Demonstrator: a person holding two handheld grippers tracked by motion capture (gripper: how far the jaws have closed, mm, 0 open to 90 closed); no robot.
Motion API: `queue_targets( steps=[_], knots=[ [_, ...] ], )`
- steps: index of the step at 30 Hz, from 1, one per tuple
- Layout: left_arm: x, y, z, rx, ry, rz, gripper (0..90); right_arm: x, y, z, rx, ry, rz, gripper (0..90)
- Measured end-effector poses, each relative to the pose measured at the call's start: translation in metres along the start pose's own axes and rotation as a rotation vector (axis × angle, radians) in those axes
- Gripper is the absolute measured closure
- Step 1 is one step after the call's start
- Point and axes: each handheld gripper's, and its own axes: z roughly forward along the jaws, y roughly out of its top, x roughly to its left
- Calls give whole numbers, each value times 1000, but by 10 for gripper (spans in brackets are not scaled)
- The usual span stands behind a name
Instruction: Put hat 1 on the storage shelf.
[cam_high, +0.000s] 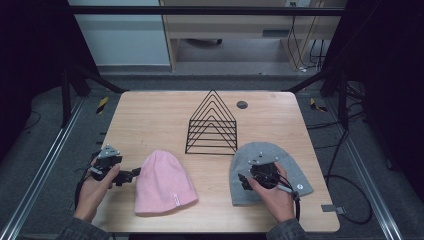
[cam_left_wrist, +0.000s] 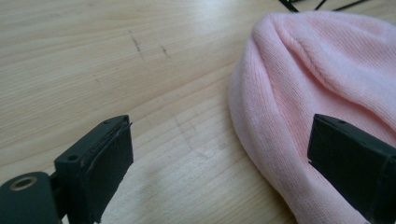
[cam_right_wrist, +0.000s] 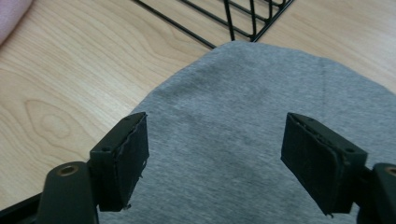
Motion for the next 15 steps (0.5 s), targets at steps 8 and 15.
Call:
queue_targets(
  steps=[8,15],
  knots=[
    [-13,7,0,-31,-57,22,92,-2,-2,1,20,-15,-8,260],
    [-21,24,-2,-22,-56,103,105,-2,-2,0,18,-23,-7,203]
  ],
)
